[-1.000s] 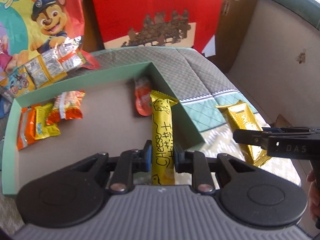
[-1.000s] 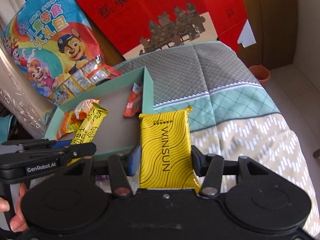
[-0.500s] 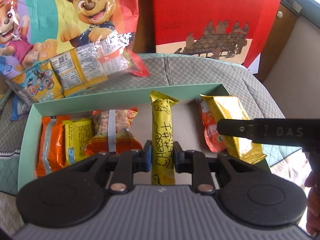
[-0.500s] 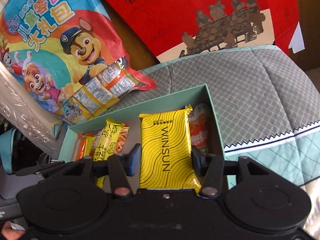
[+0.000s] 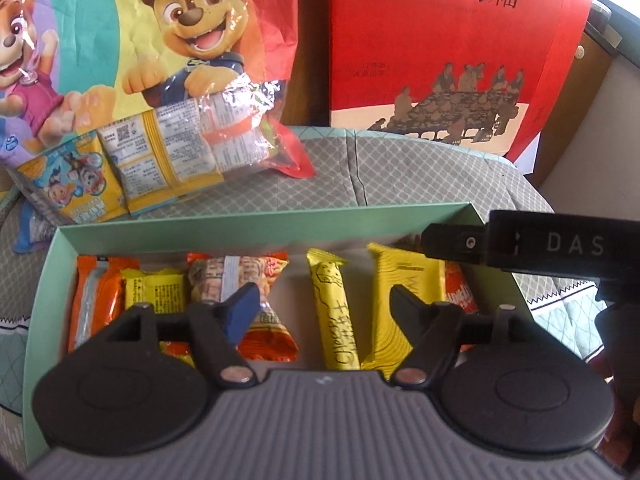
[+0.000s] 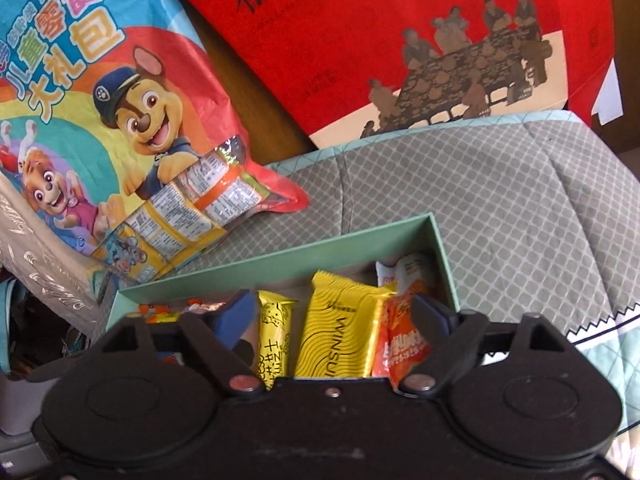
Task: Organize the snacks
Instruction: 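Lower both bars into the green box beside the other snacks and open both tools, then move both tools back to the snack pile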
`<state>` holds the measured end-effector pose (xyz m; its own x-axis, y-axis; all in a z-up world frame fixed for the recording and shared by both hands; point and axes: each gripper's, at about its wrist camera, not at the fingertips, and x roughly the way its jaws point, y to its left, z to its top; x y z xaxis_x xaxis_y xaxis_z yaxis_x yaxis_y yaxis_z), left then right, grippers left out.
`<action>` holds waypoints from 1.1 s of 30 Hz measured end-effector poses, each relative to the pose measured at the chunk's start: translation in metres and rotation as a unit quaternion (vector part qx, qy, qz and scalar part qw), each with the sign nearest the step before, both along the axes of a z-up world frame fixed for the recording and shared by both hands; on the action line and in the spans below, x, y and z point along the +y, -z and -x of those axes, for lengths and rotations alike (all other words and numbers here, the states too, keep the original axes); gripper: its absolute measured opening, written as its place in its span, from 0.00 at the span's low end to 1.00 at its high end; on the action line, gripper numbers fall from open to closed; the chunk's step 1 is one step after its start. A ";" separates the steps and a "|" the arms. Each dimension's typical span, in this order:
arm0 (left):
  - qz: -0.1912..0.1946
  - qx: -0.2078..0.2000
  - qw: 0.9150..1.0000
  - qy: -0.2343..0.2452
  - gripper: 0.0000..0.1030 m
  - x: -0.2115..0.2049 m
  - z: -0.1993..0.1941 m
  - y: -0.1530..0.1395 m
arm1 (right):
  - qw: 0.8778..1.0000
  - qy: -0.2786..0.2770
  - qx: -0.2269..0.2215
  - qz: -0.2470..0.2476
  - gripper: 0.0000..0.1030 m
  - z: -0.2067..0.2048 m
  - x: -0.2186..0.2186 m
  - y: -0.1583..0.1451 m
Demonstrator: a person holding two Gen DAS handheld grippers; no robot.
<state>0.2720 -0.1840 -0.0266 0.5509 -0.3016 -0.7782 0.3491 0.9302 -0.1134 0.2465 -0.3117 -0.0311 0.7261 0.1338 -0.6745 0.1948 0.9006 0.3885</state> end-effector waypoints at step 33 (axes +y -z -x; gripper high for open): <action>0.003 0.037 0.999 0.014 1.00 0.053 0.172 -0.004 | 1.000 0.000 0.015 -0.016 1.00 0.199 0.019 0.004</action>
